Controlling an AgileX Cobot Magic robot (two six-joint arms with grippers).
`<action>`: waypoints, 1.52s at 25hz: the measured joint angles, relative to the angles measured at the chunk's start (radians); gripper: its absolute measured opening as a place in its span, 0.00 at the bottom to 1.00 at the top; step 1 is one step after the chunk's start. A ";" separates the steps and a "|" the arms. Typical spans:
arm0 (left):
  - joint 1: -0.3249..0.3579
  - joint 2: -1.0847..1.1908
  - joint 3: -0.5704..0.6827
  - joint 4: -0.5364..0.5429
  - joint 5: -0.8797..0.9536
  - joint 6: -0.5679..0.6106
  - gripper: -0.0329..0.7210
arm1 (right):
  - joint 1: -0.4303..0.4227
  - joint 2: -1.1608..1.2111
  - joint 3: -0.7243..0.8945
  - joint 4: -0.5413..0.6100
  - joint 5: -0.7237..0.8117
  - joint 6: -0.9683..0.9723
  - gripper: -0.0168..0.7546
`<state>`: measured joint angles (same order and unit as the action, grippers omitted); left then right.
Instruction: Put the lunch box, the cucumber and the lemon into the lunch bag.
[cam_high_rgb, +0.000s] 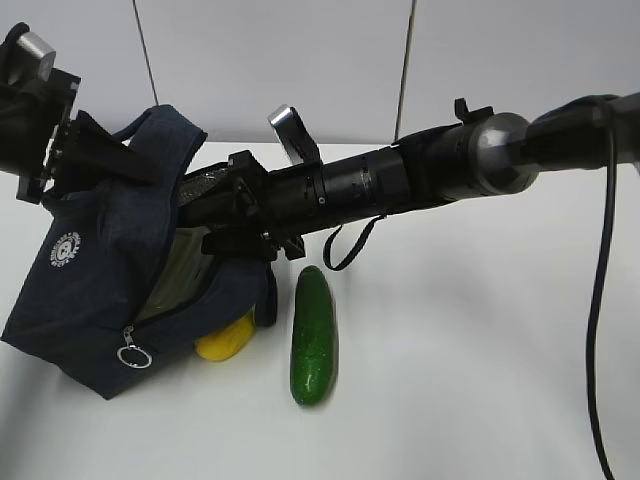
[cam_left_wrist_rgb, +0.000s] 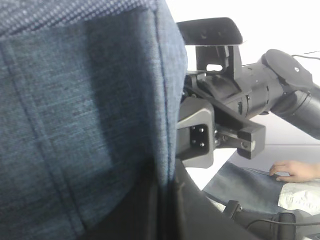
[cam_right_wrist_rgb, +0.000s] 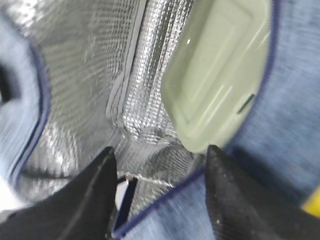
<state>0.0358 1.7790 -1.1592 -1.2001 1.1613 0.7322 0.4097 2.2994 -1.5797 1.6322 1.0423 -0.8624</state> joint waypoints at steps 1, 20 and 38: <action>0.003 0.000 0.000 0.000 0.000 0.000 0.03 | -0.002 0.000 0.000 -0.010 0.004 0.000 0.57; 0.098 0.000 -0.005 0.157 0.025 -0.036 0.03 | -0.003 -0.132 -0.213 -0.719 0.062 0.415 0.57; 0.098 0.000 -0.205 0.488 0.052 -0.267 0.05 | 0.071 -0.210 -0.279 -1.350 0.183 0.894 0.57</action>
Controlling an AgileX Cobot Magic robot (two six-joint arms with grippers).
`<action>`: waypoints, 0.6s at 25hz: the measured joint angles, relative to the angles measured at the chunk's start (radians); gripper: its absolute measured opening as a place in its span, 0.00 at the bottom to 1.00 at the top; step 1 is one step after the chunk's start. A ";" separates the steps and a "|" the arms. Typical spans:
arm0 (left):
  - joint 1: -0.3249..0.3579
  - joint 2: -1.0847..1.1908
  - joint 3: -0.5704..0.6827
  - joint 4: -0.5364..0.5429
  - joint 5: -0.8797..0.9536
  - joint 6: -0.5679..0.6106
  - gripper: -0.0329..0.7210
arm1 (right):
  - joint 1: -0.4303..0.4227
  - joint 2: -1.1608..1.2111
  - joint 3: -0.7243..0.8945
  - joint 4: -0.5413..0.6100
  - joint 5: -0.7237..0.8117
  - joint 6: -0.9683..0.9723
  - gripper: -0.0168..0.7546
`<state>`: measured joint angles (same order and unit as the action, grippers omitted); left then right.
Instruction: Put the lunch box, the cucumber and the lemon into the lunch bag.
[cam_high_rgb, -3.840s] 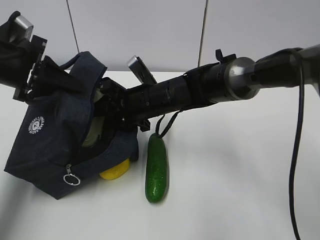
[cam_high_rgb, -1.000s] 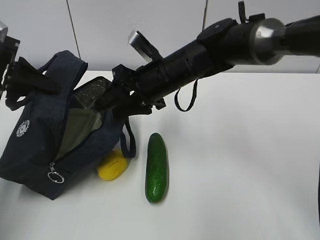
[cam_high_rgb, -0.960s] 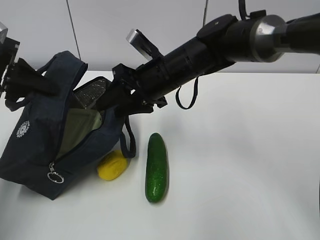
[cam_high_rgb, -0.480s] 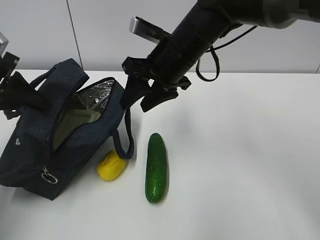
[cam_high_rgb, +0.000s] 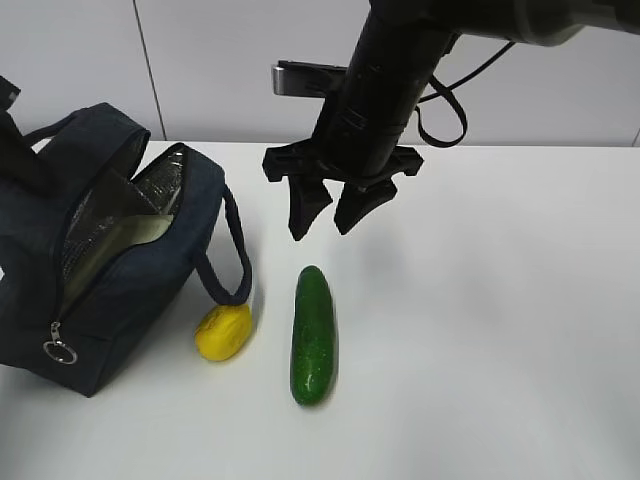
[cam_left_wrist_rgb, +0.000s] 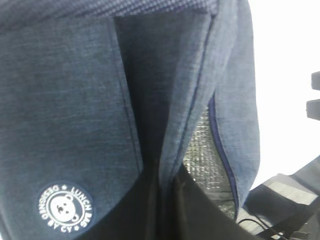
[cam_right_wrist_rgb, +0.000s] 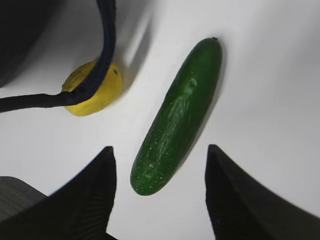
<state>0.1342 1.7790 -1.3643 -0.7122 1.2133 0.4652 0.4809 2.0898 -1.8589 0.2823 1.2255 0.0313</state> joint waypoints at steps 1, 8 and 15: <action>0.000 0.000 -0.013 0.022 0.002 -0.016 0.05 | 0.000 0.000 0.000 -0.008 0.000 0.021 0.57; 0.000 0.000 -0.050 0.141 0.002 -0.085 0.05 | 0.000 0.006 -0.001 -0.026 0.000 0.100 0.57; 0.001 0.000 -0.050 0.199 0.002 -0.118 0.06 | 0.000 0.055 -0.001 -0.034 0.000 0.148 0.59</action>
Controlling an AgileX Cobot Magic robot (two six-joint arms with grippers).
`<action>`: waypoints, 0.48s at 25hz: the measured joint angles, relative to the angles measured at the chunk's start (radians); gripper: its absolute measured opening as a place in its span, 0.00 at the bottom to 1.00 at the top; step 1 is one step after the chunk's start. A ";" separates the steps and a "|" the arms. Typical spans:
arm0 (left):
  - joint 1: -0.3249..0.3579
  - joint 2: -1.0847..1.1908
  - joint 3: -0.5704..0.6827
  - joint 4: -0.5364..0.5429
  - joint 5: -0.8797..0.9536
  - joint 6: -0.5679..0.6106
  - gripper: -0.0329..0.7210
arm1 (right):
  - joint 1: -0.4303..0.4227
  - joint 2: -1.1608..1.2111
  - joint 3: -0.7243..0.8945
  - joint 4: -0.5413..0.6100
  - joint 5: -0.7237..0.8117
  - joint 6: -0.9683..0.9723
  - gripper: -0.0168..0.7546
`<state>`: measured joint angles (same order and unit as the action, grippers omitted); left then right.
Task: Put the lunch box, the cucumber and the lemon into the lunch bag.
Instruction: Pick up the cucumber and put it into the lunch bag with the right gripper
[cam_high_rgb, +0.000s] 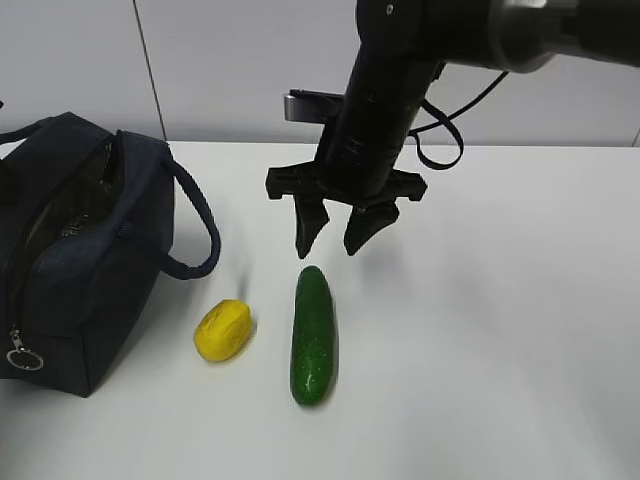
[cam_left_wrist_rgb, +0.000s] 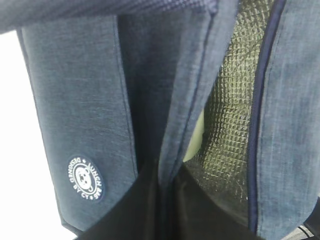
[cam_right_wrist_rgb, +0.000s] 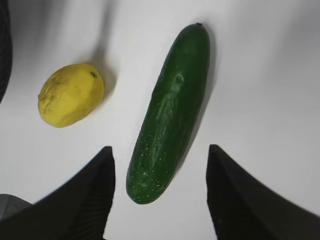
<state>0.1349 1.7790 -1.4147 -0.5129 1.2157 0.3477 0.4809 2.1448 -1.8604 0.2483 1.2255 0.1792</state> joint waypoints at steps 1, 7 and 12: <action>0.000 0.000 0.000 0.000 0.000 -0.002 0.06 | 0.000 0.006 0.000 0.000 0.000 0.011 0.61; 0.002 0.000 0.000 0.002 0.000 -0.003 0.07 | 0.000 0.075 0.000 -0.001 0.000 0.044 0.72; 0.002 0.000 0.000 0.002 0.000 -0.003 0.07 | 0.000 0.122 0.000 0.014 -0.006 0.061 0.74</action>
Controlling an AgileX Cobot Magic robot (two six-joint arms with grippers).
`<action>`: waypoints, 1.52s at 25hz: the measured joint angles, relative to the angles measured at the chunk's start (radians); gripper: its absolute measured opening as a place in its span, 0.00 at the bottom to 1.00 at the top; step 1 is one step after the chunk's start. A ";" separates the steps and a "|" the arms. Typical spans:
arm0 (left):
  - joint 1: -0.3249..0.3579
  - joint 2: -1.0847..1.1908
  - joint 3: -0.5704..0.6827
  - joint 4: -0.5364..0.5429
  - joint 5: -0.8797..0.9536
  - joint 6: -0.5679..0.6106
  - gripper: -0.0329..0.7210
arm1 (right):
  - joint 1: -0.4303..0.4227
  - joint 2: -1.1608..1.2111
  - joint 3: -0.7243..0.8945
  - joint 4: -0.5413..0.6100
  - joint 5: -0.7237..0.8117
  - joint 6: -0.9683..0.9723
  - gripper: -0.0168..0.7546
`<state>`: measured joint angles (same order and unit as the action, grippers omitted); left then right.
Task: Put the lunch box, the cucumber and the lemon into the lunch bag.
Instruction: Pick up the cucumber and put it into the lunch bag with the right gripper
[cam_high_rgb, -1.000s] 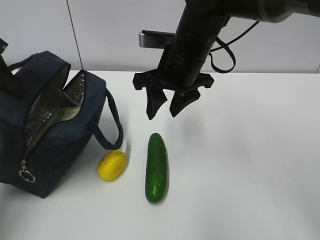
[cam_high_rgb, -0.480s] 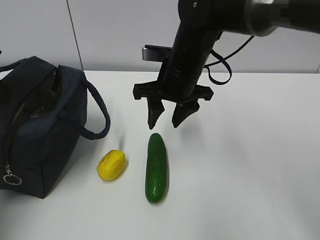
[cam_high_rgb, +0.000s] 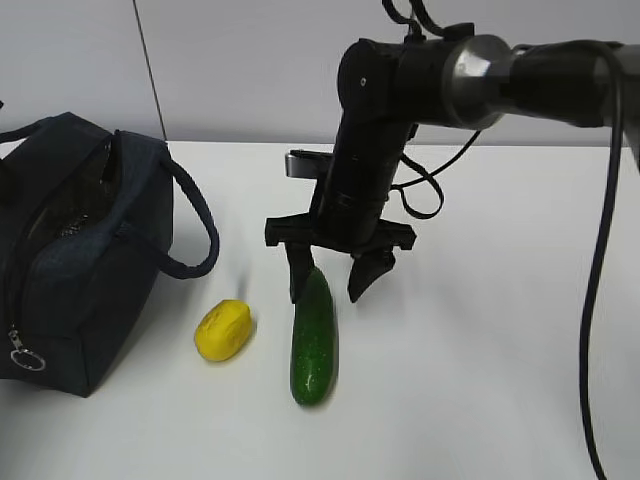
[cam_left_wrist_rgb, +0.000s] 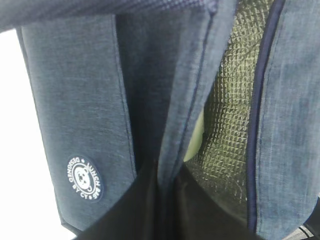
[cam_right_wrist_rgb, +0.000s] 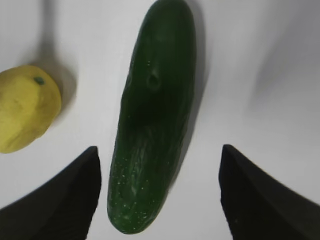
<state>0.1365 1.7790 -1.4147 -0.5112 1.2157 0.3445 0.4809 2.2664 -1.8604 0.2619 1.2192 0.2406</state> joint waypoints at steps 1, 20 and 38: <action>0.000 0.000 0.000 0.000 0.000 0.000 0.07 | 0.000 0.008 0.000 0.009 -0.006 0.002 0.74; 0.000 0.000 0.000 0.002 0.000 0.000 0.07 | 0.020 0.080 -0.001 0.028 -0.071 0.004 0.74; 0.000 0.000 0.000 0.002 0.000 0.000 0.07 | 0.020 0.099 -0.001 0.022 -0.022 0.004 0.49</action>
<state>0.1365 1.7790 -1.4147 -0.5088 1.2157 0.3445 0.5008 2.3652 -1.8610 0.2836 1.1975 0.2449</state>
